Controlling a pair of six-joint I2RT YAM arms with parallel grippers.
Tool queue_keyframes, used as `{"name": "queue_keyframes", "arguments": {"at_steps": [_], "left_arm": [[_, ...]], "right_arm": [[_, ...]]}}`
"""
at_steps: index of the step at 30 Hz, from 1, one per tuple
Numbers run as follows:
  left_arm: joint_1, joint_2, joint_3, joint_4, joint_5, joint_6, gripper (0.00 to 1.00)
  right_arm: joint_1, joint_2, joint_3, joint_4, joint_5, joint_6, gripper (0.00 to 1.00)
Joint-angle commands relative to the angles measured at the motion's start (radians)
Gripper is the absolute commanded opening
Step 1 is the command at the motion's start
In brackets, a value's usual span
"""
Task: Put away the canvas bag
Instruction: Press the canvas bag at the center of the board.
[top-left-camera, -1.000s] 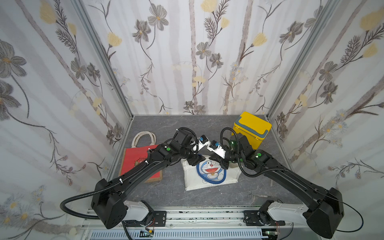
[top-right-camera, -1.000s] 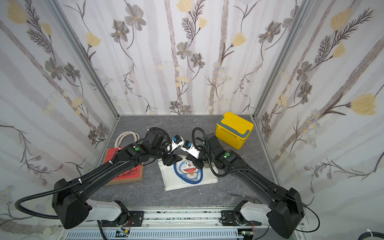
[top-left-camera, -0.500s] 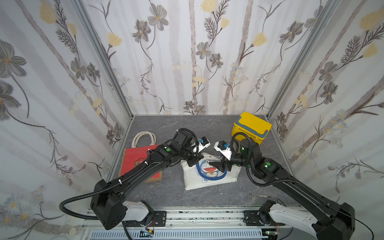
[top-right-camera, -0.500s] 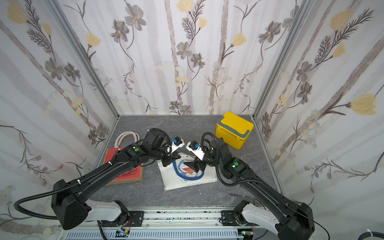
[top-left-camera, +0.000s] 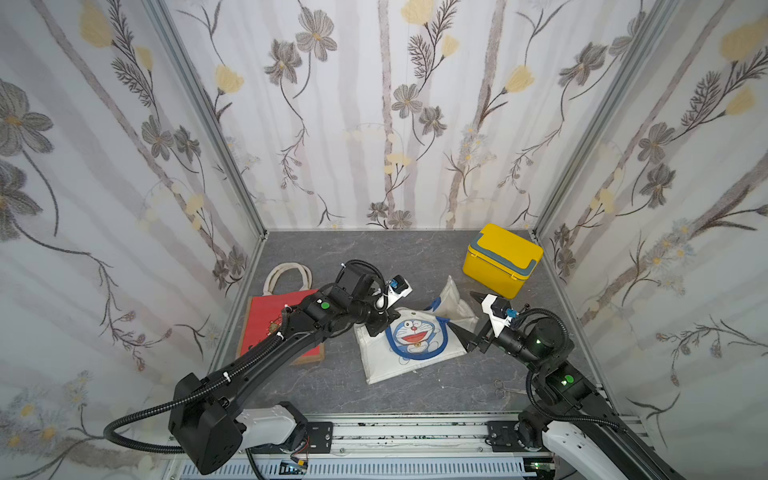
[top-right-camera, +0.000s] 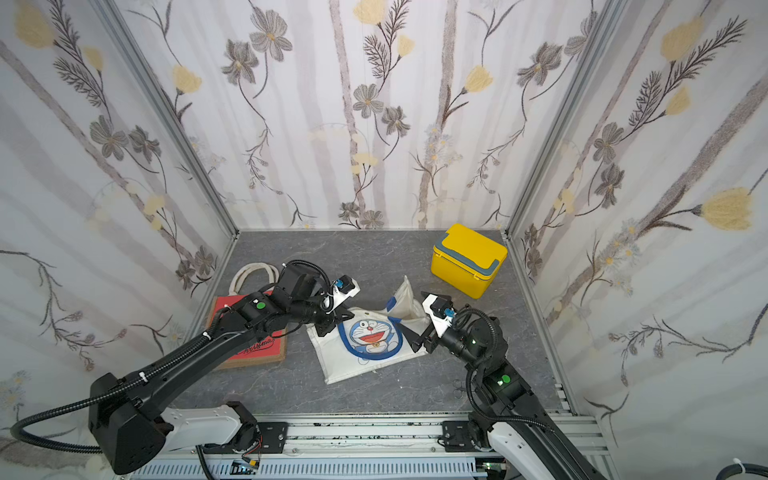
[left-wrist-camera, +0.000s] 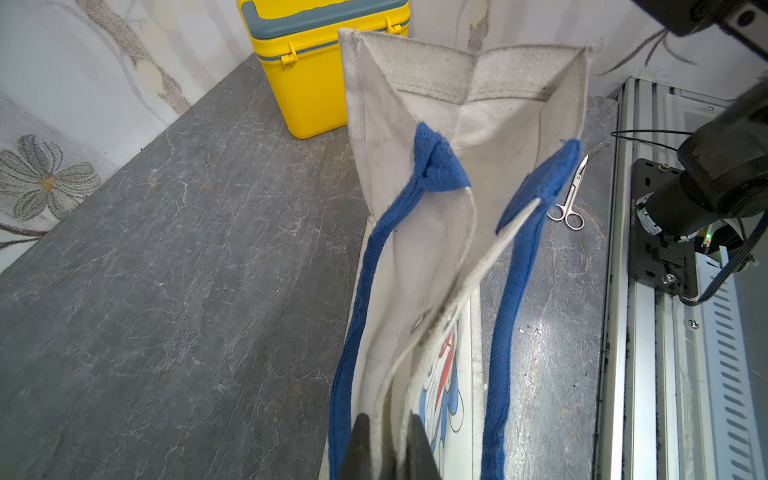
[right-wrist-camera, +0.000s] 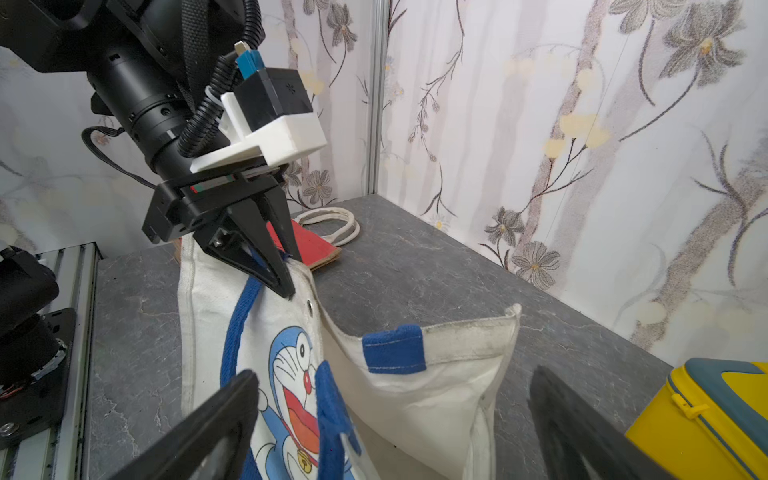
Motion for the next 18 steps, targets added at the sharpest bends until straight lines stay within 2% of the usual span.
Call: {"name": "queue_keyframes", "arguments": {"at_steps": [1,4,9,15,18], "left_arm": [[0.014,-0.005,-0.005,0.033,0.007,0.039,0.0],[0.038,-0.005,-0.001,0.033,0.069,0.022,0.0],[0.043,-0.005,0.002,0.025,0.092,0.022,0.01],[0.055,-0.002,-0.004,0.043,0.075,-0.001,0.02],[0.059,-0.002,-0.005,0.049,0.083,-0.004,0.02]], "right_arm": [[-0.079,0.042,-0.004,0.091,-0.238,0.054,0.97],[-0.134,0.089,-0.02,0.144,-0.367,0.089,0.93],[-0.138,0.16,-0.042,0.175,-0.373,0.087,0.88],[-0.137,0.205,-0.096,0.232,-0.279,0.072,0.79],[-0.137,0.176,-0.121,0.241,-0.211,0.051,0.79]]}}
